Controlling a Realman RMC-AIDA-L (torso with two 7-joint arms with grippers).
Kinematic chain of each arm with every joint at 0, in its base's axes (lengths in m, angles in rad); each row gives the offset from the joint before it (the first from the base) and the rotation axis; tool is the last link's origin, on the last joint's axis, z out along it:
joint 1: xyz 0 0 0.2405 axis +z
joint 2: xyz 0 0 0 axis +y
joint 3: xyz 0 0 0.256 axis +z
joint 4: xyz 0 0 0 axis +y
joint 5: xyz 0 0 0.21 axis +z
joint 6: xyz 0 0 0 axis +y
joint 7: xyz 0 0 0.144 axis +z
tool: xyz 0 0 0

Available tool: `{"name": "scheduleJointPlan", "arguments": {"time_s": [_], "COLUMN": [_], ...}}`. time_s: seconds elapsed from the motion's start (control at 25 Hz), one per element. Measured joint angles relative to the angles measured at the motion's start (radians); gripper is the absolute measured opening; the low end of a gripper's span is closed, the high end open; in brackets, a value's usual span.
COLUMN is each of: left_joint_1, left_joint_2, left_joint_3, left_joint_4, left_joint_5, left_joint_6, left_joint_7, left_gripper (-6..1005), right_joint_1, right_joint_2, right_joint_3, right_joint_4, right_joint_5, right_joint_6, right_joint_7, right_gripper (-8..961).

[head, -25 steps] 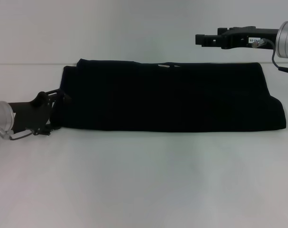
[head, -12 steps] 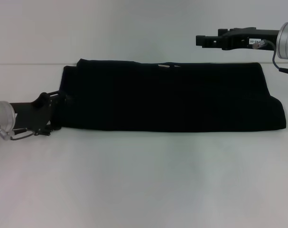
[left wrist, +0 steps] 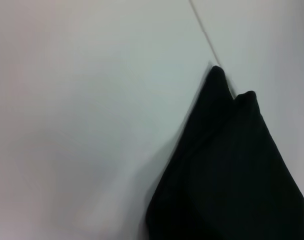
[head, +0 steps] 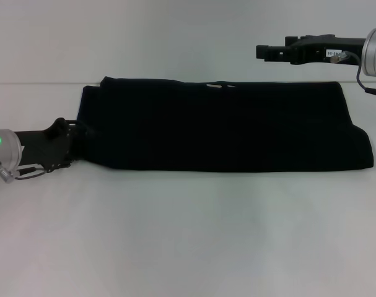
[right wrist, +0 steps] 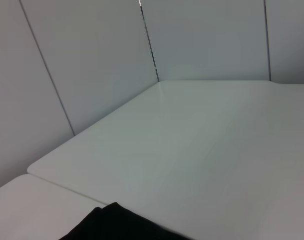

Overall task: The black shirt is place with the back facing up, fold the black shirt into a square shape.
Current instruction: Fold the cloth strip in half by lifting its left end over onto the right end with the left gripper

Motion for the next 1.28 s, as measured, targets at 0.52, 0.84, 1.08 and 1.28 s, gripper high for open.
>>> {"name": "scheduleJointPlan", "arguments": {"time_s": [0.52, 0.84, 1.08, 1.28], "left_joint_1": [0.011, 0.016, 0.037, 0.064], "left_joint_2": [-0.004, -0.006, -0.008, -0.011], "left_joint_3": [0.008, 0.008, -0.035, -0.062], "left_joint_4": [-0.001, -0.003, 0.000, 0.003], "left_joint_5": [0.021, 0.021, -0.010, -0.028], "left_joint_6": [-0.017, -0.012, 0.016, 0.020], "left_joint_7": [0.013, 0.041, 0.130, 0.166], "left_gripper": [362, 58, 49, 52], "right_joint_1": [-0.003, -0.007, -0.013, -0.022], "right_joint_2": [0.002, 0.002, 0.002, 0.002], "right_joint_3": [-0.008, -0.008, -0.003, -0.007], "right_joint_4": [0.000, 0.000, 0.000, 0.000], "right_joint_5": [0.015, 0.015, 0.016, 0.024], "right_joint_6": [0.002, 0.005, 0.004, 0.002], "right_joint_7": [-0.008, -0.009, -0.009, -0.009], "right_gripper": [916, 916, 916, 916]}}
